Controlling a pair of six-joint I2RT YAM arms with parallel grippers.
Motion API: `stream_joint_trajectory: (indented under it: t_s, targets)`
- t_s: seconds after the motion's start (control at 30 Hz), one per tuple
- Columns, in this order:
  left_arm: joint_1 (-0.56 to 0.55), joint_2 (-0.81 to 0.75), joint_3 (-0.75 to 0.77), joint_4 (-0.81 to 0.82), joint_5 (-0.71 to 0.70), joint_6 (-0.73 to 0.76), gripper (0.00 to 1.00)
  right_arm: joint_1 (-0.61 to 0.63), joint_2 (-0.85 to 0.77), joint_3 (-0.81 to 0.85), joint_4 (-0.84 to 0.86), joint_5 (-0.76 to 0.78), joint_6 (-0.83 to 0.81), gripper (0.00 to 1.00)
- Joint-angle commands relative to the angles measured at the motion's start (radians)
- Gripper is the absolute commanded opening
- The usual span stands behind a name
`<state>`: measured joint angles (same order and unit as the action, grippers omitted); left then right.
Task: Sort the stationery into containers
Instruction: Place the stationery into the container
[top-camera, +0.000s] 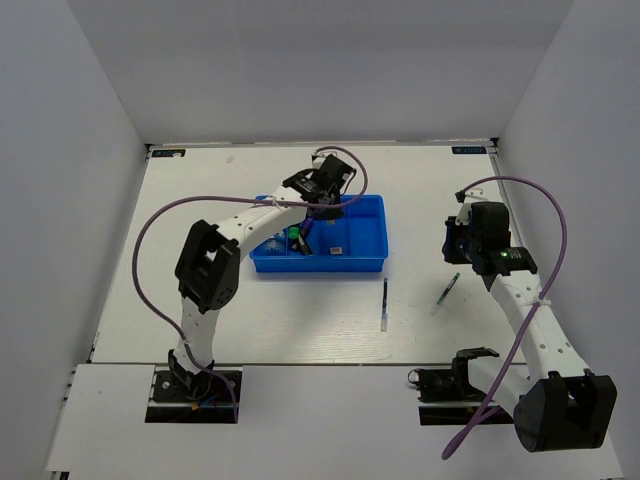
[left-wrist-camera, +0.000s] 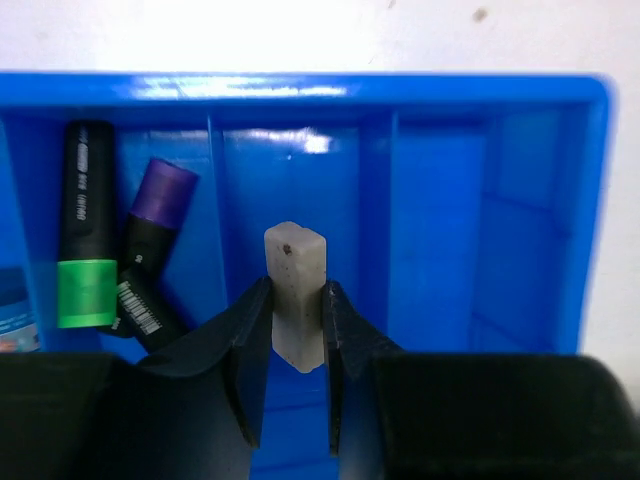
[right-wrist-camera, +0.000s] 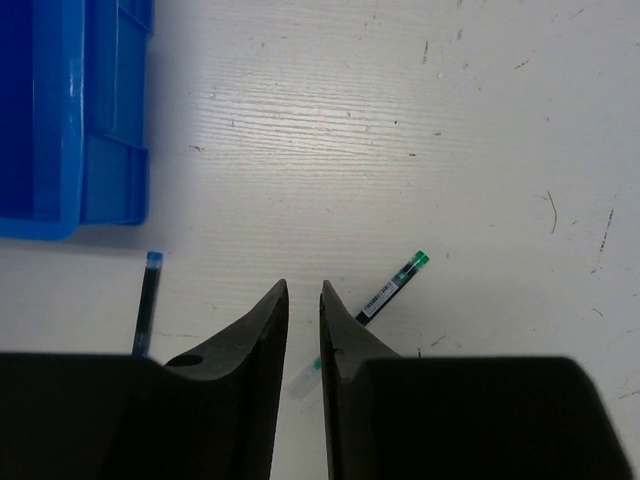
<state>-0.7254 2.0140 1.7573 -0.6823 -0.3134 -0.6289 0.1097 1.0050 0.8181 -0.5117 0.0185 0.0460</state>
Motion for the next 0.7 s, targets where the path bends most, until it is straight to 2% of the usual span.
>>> stream_joint_trajectory:
  t_s: [0.0,0.07,0.13,0.17,0.2,0.3,0.33,0.43,0.5,0.6,0.63,0.67]
  targets:
    - [-0.002,0.006,0.047,-0.011,0.057,-0.006,0.16,-0.005,-0.005,-0.011,0.045,-0.009,-0.008,0.22]
    - [-0.002,0.020,0.050,-0.017,0.060,-0.008,0.23,-0.004,0.003,-0.008,0.041,-0.008,-0.008,0.27]
    - [-0.002,0.037,0.054,-0.016,0.065,-0.008,0.35,-0.004,-0.002,-0.011,0.041,-0.009,-0.011,0.32]
    - [-0.002,0.037,0.051,-0.019,0.063,-0.009,0.41,-0.004,0.001,-0.010,0.041,-0.011,-0.011,0.34]
    - [0.000,0.038,0.051,-0.019,0.069,-0.008,0.52,-0.005,0.001,-0.010,0.042,0.007,-0.008,0.35]
    - [0.001,0.031,0.051,-0.019,0.079,-0.003,0.59,-0.008,0.003,-0.010,0.038,-0.009,-0.008,0.36]
    - [0.001,0.022,0.050,-0.019,0.079,-0.002,0.65,-0.016,0.004,-0.008,0.033,-0.008,-0.003,0.36]
    - [0.003,-0.018,0.048,-0.026,0.091,0.005,0.68,-0.024,0.012,-0.007,0.027,-0.008,0.002,0.36]
    - [-0.005,-0.040,0.039,-0.028,0.094,0.009,0.68,-0.034,0.017,-0.005,0.016,-0.008,0.008,0.33]
    - [-0.045,-0.148,-0.082,0.001,0.064,0.034,0.44,-0.050,0.021,-0.005,-0.004,-0.008,0.011,0.24]
    - [-0.055,-0.241,-0.119,0.033,0.051,0.052,0.26,-0.056,0.023,-0.007,-0.017,-0.008,0.017,0.16]
    - [-0.104,-0.274,-0.230,0.064,0.047,0.075,0.19,-0.067,0.024,-0.007,-0.028,-0.044,0.020,0.11]
